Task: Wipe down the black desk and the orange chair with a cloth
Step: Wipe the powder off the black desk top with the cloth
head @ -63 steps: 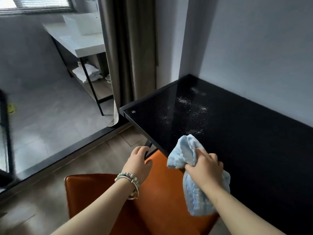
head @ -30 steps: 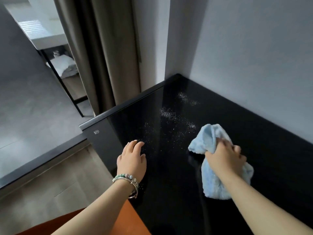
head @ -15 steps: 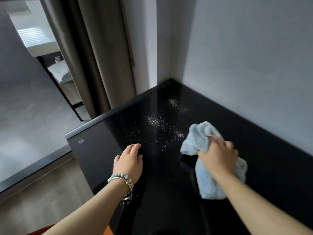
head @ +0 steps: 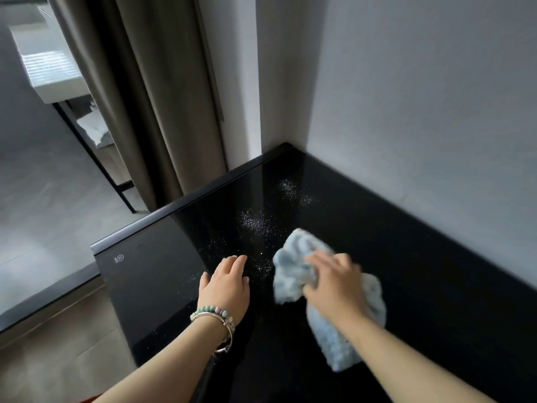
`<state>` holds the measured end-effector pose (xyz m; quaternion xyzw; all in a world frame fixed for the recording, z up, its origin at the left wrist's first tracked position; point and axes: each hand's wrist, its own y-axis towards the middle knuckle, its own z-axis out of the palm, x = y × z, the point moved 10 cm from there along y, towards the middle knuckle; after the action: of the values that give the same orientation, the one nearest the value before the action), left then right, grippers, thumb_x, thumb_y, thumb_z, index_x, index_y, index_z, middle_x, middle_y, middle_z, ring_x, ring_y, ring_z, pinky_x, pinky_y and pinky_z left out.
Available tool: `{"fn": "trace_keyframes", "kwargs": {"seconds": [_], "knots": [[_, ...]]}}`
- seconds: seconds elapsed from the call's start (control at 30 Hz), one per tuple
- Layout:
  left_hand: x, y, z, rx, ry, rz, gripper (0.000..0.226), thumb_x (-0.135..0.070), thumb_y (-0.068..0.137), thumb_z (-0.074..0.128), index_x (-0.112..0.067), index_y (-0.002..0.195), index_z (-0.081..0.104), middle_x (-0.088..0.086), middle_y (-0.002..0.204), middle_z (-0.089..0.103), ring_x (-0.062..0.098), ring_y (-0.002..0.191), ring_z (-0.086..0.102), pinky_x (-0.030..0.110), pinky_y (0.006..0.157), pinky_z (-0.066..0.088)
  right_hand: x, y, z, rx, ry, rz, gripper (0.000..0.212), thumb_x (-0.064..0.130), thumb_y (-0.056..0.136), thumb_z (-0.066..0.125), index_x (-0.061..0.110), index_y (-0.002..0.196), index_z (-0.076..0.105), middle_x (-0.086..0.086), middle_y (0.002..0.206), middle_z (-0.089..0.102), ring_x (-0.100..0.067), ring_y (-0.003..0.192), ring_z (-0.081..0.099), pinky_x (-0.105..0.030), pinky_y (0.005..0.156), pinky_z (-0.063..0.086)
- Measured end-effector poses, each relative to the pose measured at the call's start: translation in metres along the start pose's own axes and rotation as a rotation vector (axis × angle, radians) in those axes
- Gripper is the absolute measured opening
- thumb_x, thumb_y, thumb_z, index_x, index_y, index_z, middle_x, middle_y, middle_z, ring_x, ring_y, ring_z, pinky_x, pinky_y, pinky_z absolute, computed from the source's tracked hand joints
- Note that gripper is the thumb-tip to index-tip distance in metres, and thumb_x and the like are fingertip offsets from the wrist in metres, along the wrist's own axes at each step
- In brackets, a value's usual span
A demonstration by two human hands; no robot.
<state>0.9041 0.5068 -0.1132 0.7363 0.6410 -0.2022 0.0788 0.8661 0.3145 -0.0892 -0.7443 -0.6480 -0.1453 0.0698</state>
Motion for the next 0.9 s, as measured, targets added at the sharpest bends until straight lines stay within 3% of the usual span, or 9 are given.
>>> {"fn": "trace_keyframes", "kwargs": {"seconds": [0.1, 0.2, 0.27, 0.33, 0.47, 0.57, 0.67, 0.73, 0.9], "knots": [[0.0, 0.0, 0.004, 0.041, 0.02, 0.015, 0.05, -0.027, 0.097, 0.032, -0.032, 0.145, 0.017, -0.014, 0.149, 0.023, 0.012, 0.14, 0.021, 0.044, 0.114, 0.009, -0.092, 0.022, -0.031, 0.008, -0.178, 0.415, 0.043, 0.038, 0.084, 0.049, 0.028, 0.126, 0.048, 0.0, 0.135, 0.045, -0.031, 0.113, 0.041, -0.041, 0.091, 0.033], [0.004, 0.0, 0.006, 0.054, 0.039, 0.013, 0.053, -0.027, 0.097, 0.031, -0.036, 0.145, 0.009, -0.014, 0.151, 0.018, 0.012, 0.142, 0.013, 0.044, 0.114, 0.01, -0.126, 0.024, -0.024, 0.12, -0.06, 0.679, 0.042, 0.044, 0.086, 0.039, 0.027, 0.124, 0.046, -0.006, 0.132, 0.044, -0.031, 0.116, 0.038, -0.045, 0.097, 0.03], [0.006, 0.0, 0.005, 0.054, 0.042, 0.008, 0.054, -0.026, 0.097, 0.032, -0.036, 0.146, 0.01, -0.013, 0.151, 0.019, 0.012, 0.142, 0.015, 0.044, 0.115, 0.011, -0.09, 0.027, -0.009, 0.149, -0.121, 0.558, 0.037, 0.039, 0.086, 0.042, 0.028, 0.121, 0.048, -0.003, 0.129, 0.046, -0.028, 0.117, 0.038, -0.042, 0.099, 0.031], [0.008, -0.001, 0.004, 0.041, 0.032, -0.006, 0.053, -0.025, 0.097, 0.033, -0.034, 0.146, 0.012, -0.013, 0.15, 0.021, 0.012, 0.14, 0.019, 0.043, 0.115, 0.013, -0.03, 0.025, 0.014, 0.154, -0.173, 0.283, 0.038, 0.036, 0.084, 0.047, 0.03, 0.122, 0.047, 0.001, 0.129, 0.045, -0.026, 0.119, 0.038, -0.04, 0.097, 0.031], [0.014, -0.003, -0.003, 0.028, -0.013, -0.027, 0.051, -0.024, 0.096, 0.033, -0.033, 0.144, 0.019, -0.013, 0.149, 0.023, 0.011, 0.139, 0.022, 0.042, 0.114, 0.013, 0.06, 0.002, 0.035, 0.159, 0.031, -0.148, 0.034, 0.032, 0.076, 0.055, 0.034, 0.11, 0.051, 0.015, 0.118, 0.052, -0.023, 0.109, 0.043, -0.034, 0.084, 0.03], [0.019, -0.004, -0.01, 0.008, 0.023, -0.015, 0.051, -0.024, 0.097, 0.034, -0.032, 0.144, 0.017, -0.014, 0.148, 0.024, 0.012, 0.138, 0.024, 0.042, 0.114, 0.013, 0.013, 0.031, 0.006, -0.005, -0.016, -0.006, 0.043, 0.032, 0.075, 0.058, 0.035, 0.117, 0.052, 0.013, 0.133, 0.046, -0.026, 0.112, 0.042, -0.039, 0.088, 0.033], [0.029, -0.005, -0.01, 0.012, 0.01, -0.02, 0.051, -0.023, 0.097, 0.035, -0.031, 0.144, 0.017, -0.014, 0.146, 0.025, 0.011, 0.133, 0.031, 0.041, 0.114, 0.014, -0.058, 0.047, 0.011, 0.184, -0.135, 0.387, 0.046, 0.043, 0.083, 0.043, 0.042, 0.129, 0.038, 0.005, 0.15, 0.019, -0.03, 0.13, 0.023, -0.055, 0.103, 0.025], [0.033, -0.004, -0.012, 0.006, -0.013, -0.024, 0.052, -0.023, 0.096, 0.036, -0.031, 0.144, 0.018, -0.015, 0.145, 0.027, 0.009, 0.131, 0.034, 0.04, 0.113, 0.016, -0.063, 0.049, 0.026, 0.273, -0.107, 0.497, 0.043, 0.05, 0.086, 0.036, 0.049, 0.128, 0.035, 0.003, 0.152, 0.017, -0.028, 0.135, 0.015, -0.061, 0.105, 0.017], [0.037, 0.009, -0.019, -0.01, 0.001, -0.037, 0.051, -0.023, 0.096, 0.036, -0.031, 0.144, 0.019, -0.015, 0.145, 0.027, 0.008, 0.133, 0.03, 0.041, 0.114, 0.015, 0.022, 0.048, 0.046, 0.163, -0.095, 0.143, 0.029, 0.044, 0.085, 0.038, 0.047, 0.113, 0.046, 0.016, 0.125, 0.042, -0.02, 0.117, 0.031, -0.048, 0.096, 0.025]]}}
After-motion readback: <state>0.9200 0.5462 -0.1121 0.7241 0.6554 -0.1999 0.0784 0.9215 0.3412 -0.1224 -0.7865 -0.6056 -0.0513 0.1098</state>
